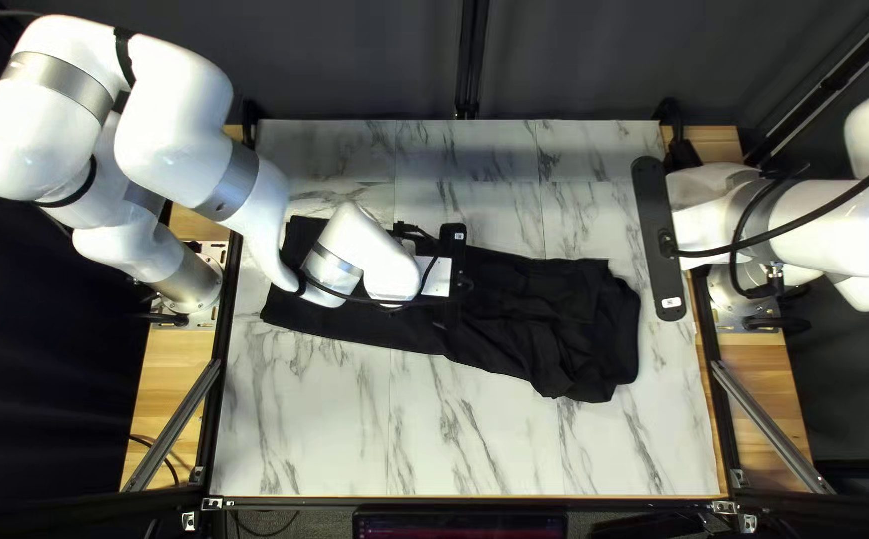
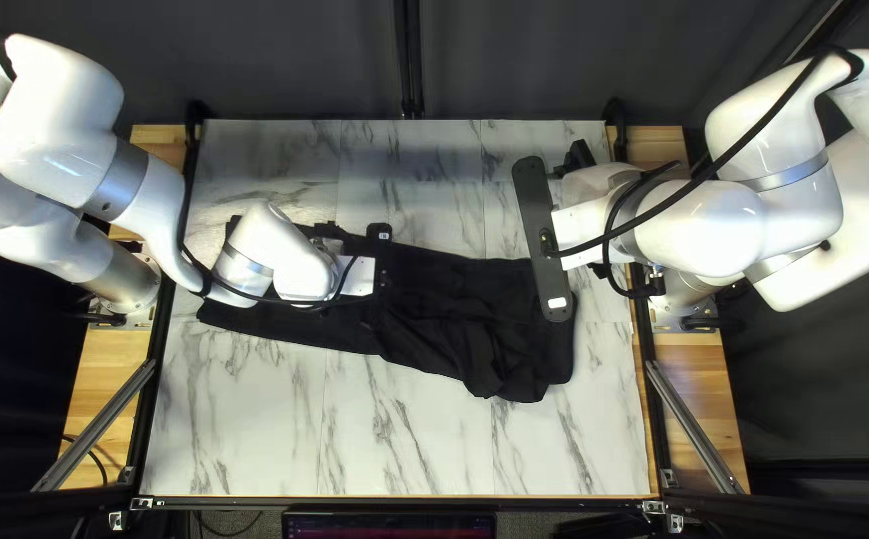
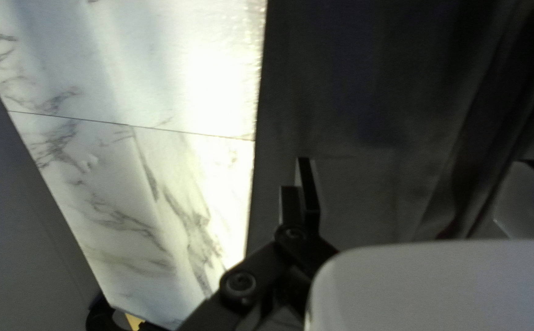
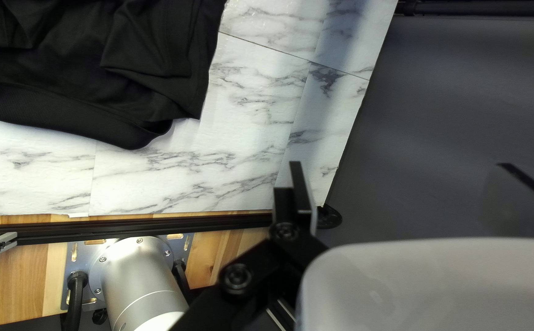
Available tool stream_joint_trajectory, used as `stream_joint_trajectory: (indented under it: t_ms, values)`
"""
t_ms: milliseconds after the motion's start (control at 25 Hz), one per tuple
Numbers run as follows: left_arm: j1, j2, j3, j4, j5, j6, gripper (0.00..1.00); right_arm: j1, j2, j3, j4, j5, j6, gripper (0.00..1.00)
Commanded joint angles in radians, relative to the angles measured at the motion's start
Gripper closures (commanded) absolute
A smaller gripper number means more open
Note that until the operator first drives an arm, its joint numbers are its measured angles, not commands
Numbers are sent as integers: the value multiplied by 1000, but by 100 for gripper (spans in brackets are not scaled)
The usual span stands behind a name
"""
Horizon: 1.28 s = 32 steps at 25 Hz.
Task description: Fold t-shirt
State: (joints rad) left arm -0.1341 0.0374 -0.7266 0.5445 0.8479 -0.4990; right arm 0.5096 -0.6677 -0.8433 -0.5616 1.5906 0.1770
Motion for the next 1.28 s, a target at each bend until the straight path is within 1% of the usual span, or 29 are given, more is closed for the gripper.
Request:
stream_joint_trajectory:
  t_ms: [40,1200,1280]
  values:
    - [-13,-55,19,-43,32,-13,0,0,0,0,0,0,0,0]
    - [-13,-55,19,-43,32,-13,0,0,0,0,0,0,0,0]
    - [-10,-36,13,-46,12,-21,0,0,0,0,0,0,0,0]
